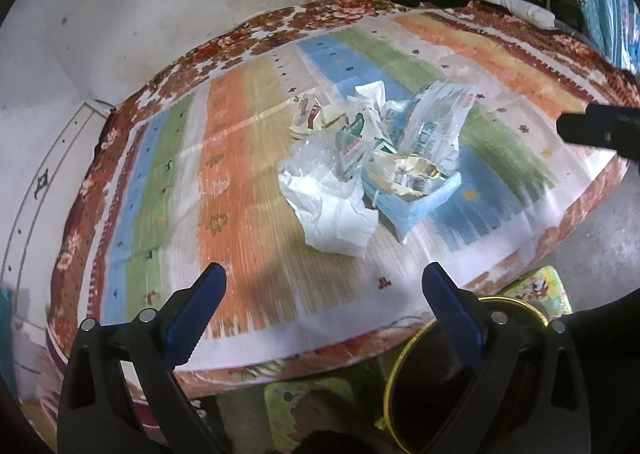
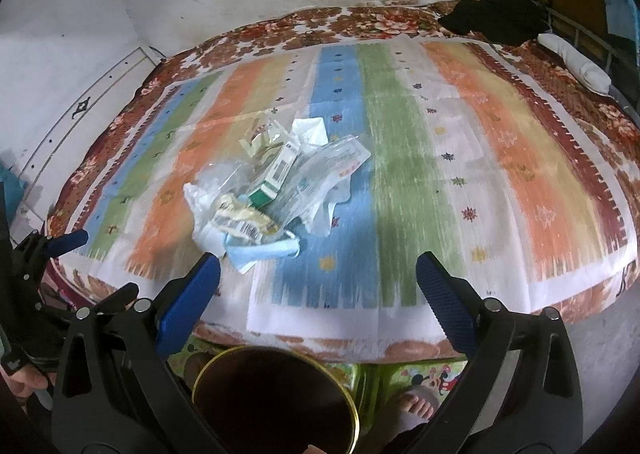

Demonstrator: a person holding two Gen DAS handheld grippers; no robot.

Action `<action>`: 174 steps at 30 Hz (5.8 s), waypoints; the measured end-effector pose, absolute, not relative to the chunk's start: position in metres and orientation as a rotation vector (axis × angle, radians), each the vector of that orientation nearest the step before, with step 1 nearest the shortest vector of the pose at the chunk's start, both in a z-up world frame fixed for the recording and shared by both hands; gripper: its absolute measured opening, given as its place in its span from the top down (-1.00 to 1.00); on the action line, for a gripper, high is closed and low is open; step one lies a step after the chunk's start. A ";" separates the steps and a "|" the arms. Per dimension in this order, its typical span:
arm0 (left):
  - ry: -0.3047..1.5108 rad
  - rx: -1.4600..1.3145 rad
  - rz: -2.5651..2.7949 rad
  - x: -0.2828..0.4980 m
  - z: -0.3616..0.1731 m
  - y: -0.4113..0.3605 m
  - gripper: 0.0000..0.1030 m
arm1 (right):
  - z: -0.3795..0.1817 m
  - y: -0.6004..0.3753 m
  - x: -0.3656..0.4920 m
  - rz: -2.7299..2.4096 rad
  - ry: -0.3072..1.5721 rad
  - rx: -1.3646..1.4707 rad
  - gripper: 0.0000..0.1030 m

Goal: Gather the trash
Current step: 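Move both open tools toward the trash pile on the striped sheet, then grasp clear plastic tube packaging with left tool while right tool grasps small white item, then carry both held items from the bed over the trash bin, then open left tool over the bin while right tool releases its item inside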

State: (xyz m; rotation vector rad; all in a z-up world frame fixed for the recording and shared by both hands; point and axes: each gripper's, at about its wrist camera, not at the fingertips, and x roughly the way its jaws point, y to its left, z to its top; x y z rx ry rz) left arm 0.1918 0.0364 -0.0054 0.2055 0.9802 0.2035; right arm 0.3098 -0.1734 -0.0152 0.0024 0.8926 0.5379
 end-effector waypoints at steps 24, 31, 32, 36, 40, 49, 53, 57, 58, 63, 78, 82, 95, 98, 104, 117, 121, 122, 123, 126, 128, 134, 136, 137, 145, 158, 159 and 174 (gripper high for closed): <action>0.948 0.292 0.187 0.262 -0.055 0.044 -0.59 | -0.068 -0.160 0.419 0.493 1.069 0.198 -0.23; 0.955 0.383 0.179 0.274 -0.067 0.032 -0.55 | -0.084 -0.155 0.438 0.514 1.132 0.279 -0.03; 0.953 0.392 0.181 0.275 -0.067 0.032 -0.55 | -0.085 -0.153 0.440 0.517 1.137 0.285 0.00; 0.938 0.419 0.207 0.282 -0.068 0.033 -0.50 | -0.084 -0.146 0.446 0.532 1.141 0.283 0.16; 0.939 0.416 0.207 0.288 -0.068 0.035 -0.49 | -0.086 -0.139 0.452 0.537 1.146 0.261 0.39; 0.929 0.431 0.170 0.307 -0.076 0.035 0.51 | -0.088 -0.131 0.460 0.550 1.145 0.229 0.87; 0.894 0.402 0.188 0.305 -0.068 0.042 0.78 | -0.078 -0.128 0.457 0.585 1.116 0.216 0.97; 0.857 0.302 0.227 0.303 -0.052 0.059 0.93 | -0.062 -0.127 0.455 0.614 1.071 0.215 0.99; 0.854 0.288 0.233 0.303 -0.050 0.062 0.93 | -0.058 -0.126 0.453 0.619 1.057 0.211 0.99; 0.833 0.237 0.249 0.301 -0.039 0.068 0.93 | -0.042 -0.124 0.446 0.635 1.001 0.171 1.00; 0.816 0.050 0.255 0.285 -0.008 0.083 0.93 | 0.000 -0.130 0.423 0.683 0.887 0.174 1.00; 0.819 -0.017 0.242 0.277 0.002 0.087 0.93 | 0.011 -0.130 0.411 0.695 0.852 0.148 1.00; 0.799 -0.187 0.185 0.242 0.029 0.094 0.93 | 0.037 -0.140 0.355 0.694 0.743 0.075 1.00; 0.800 -0.226 0.164 0.233 0.033 0.096 0.93 | 0.041 -0.146 0.339 0.700 0.720 0.063 1.00; 0.778 -0.271 0.143 0.212 0.041 0.097 0.93 | 0.042 -0.159 0.314 0.699 0.698 0.043 1.00; 0.757 -0.321 0.086 0.161 0.042 0.076 0.93 | 0.050 -0.187 0.261 0.692 0.591 0.002 1.00; 0.739 -0.333 0.080 0.144 0.042 0.071 0.93 | 0.040 -0.200 0.246 0.703 0.612 0.015 1.00; 0.739 -0.345 0.070 0.139 0.040 0.069 0.93 | 0.038 -0.203 0.241 0.708 0.613 0.016 1.00; 0.740 -0.351 0.064 0.136 0.039 0.067 0.93 | 0.037 -0.204 0.237 0.713 0.612 0.015 1.00; 0.759 -0.370 0.060 0.126 0.032 0.060 0.93 | 0.032 -0.210 0.224 0.732 0.611 0.019 1.00; 0.786 -0.375 0.068 0.121 0.026 0.057 0.93 | 0.028 -0.212 0.217 0.743 0.619 0.024 1.00; 0.827 -0.399 0.067 0.101 0.010 0.048 0.93 | 0.017 -0.223 0.192 0.781 0.633 0.052 1.00; 0.836 -0.404 0.065 0.094 0.005 0.043 0.93 | 0.015 -0.227 0.185 0.793 0.631 0.063 1.00; 0.844 -0.411 0.065 0.091 0.001 0.042 0.93 | 0.014 -0.227 0.181 0.794 0.633 0.061 1.00; 0.901 -0.447 0.068 0.073 -0.022 0.029 0.93 | -0.006 -0.217 0.153 0.794 0.686 -0.010 1.00; 1.072 -0.501 0.143 0.055 -0.075 0.016 0.93 | -0.059 -0.197 0.144 0.723 0.902 -0.071 1.00; 1.076 -0.502 0.146 0.055 -0.076 0.015 0.93 | -0.062 -0.197 0.145 0.715 0.915 -0.067 1.00; 1.097 -0.473 0.164 0.057 -0.079 0.011 -0.10 | -0.080 -0.198 0.156 0.701 1.031 -0.016 0.42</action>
